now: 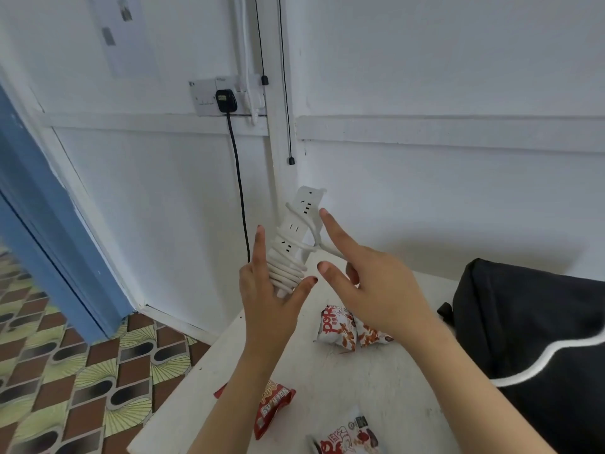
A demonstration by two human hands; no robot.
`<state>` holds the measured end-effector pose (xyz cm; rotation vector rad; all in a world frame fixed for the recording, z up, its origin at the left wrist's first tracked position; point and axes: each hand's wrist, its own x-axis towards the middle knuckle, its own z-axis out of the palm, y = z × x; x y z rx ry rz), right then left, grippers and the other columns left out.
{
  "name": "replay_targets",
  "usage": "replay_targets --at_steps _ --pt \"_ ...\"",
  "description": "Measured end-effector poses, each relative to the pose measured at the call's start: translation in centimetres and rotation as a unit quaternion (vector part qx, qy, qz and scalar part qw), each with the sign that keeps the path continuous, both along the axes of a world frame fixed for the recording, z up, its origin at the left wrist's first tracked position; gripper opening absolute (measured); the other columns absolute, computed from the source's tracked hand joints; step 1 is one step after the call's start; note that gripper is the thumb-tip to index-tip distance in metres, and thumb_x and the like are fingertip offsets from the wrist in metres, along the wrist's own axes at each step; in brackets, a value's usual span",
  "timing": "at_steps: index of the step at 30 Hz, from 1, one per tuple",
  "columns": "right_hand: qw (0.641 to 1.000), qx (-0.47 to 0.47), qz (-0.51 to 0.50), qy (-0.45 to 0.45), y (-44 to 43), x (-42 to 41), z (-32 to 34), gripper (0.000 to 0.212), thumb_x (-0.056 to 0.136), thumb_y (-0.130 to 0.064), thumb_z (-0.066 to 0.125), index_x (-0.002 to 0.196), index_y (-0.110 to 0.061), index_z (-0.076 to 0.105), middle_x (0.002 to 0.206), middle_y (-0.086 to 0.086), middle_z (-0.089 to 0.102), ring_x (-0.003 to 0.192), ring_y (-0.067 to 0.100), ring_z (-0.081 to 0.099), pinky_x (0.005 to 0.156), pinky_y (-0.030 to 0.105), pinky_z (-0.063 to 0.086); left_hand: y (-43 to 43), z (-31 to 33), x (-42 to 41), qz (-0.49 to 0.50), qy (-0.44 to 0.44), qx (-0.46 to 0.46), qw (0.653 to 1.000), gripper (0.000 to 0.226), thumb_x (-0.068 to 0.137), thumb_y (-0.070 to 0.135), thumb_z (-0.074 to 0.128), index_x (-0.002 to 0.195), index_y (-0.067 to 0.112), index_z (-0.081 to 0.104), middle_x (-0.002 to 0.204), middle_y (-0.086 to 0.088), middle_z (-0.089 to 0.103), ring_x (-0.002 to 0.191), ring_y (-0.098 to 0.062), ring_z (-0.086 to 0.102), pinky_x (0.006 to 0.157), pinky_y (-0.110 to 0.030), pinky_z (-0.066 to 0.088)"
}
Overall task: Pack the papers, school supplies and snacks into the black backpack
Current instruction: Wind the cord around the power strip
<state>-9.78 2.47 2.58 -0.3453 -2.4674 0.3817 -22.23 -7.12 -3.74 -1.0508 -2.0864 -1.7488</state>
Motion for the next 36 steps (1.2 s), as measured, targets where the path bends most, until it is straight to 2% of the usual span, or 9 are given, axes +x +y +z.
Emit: replay_targets --at_steps 5,11,15,19,24,26,30,33,36 --pt "1.0 -0.006 0.007 0.006 -0.1 -0.1 -0.5 0.061 0.094 -0.051 0.032 0.141 -0.055 -0.006 0.094 -0.006 0.05 0.061 0.004 0.045 0.06 0.02 0.042 -0.4 0.1 0.7 -0.003 0.013 0.007 1.0 0.095 0.065 0.061 0.065 0.136 0.06 0.001 0.117 0.004 0.036 0.109 -0.014 0.042 0.088 -0.037 0.042" --pt "1.0 0.005 0.01 0.012 -0.4 0.1 -0.8 0.057 0.095 -0.053 0.029 0.139 -0.057 -0.008 0.09 -0.006 0.048 0.062 0.008 0.047 0.055 0.018 0.042 -0.8 0.5 0.8 0.0 0.048 0.004 0.999 0.094 0.069 0.058 0.065 0.136 0.06 0.0 0.119 0.014 0.031 0.111 -0.014 0.042 0.089 -0.037 0.045" --pt "0.999 0.018 0.039 -0.016 -0.5 -0.1 -1.2 0.052 0.092 -0.058 0.023 0.134 -0.065 -0.007 0.088 -0.005 0.048 0.067 0.008 0.05 0.058 0.016 0.041 -1.1 0.5 0.4 -0.011 0.057 -0.012 0.998 0.09 0.069 0.067 0.056 0.14 0.053 0.003 0.115 0.007 0.036 0.106 -0.015 0.044 0.08 -0.02 0.039" --pt "0.997 0.013 0.061 -0.038 -1.1 -0.1 -2.1 0.051 0.094 -0.057 0.026 0.134 -0.066 -0.004 0.088 -0.008 0.045 0.079 0.011 0.055 0.062 0.017 0.042 -1.5 0.4 0.0 -0.018 0.061 -0.028 0.998 0.093 0.067 0.056 0.067 0.138 0.054 0.007 0.115 -0.002 0.04 0.103 -0.013 0.044 0.078 -0.017 0.041" --pt "0.998 0.0 0.05 -0.032 -1.5 0.3 -2.2 0.047 0.094 -0.056 0.023 0.136 -0.063 0.005 0.081 -0.011 0.043 0.071 0.009 0.052 0.059 0.013 0.036 -1.6 0.1 -0.2 -0.039 0.046 -0.036 0.998 0.087 0.071 0.041 0.075 0.136 0.051 0.019 0.113 -0.001 0.041 0.101 -0.008 0.045 0.076 -0.015 0.041" --pt "0.999 0.006 0.031 -0.027 -1.6 0.5 -2.2 0.049 0.092 -0.051 0.021 0.14 -0.057 0.015 0.08 -0.009 0.047 0.069 0.01 0.052 0.058 0.019 0.041 -1.5 0.2 -0.2 -0.028 0.024 -0.032 0.999 0.085 0.071 0.035 0.077 0.131 0.053 0.02 0.111 0.002 0.041 0.098 -0.006 0.047 0.076 -0.015 0.042" --pt "1.0 0.009 -0.009 -0.014 -1.9 1.0 -2.3 0.056 0.093 -0.026 0.037 0.144 -0.043 0.024 0.072 -0.009 0.048 0.06 0.012 0.047 0.049 0.022 0.038 -1.2 0.3 -0.3 -0.005 -0.008 -0.018 1.0 0.082 0.07 0.031 0.079 0.131 0.048 0.026 0.11 0.004 0.044 0.095 0.001 0.047 0.074 -0.01 0.04" --pt "0.999 0.0 -0.036 -0.022 -1.9 1.0 -2.0 0.055 0.095 -0.02 0.041 0.145 -0.038 0.027 0.077 -0.006 0.057 0.065 0.012 0.052 0.056 0.03 0.046 -1.1 0.0 -0.1 -0.01 -0.016 -0.023 1.0 0.083 0.069 0.028 0.08 0.132 0.046 0.029 0.109 0.004 0.044 0.095 -0.002 0.047 0.077 -0.015 0.043" --pt "0.998 -0.015 -0.047 -0.026 -2.1 1.3 -1.7 0.052 0.096 -0.019 0.04 0.144 -0.036 0.03 0.081 -0.005 0.06 0.07 0.013 0.052 0.06 0.03 0.044 -0.9 -0.4 0.1 -0.021 -0.029 -0.022 0.999 0.084 0.069 0.023 0.08 0.136 0.041 0.032 0.11 0.002 0.045 0.096 -0.007 0.05 0.074 -0.01 0.042"
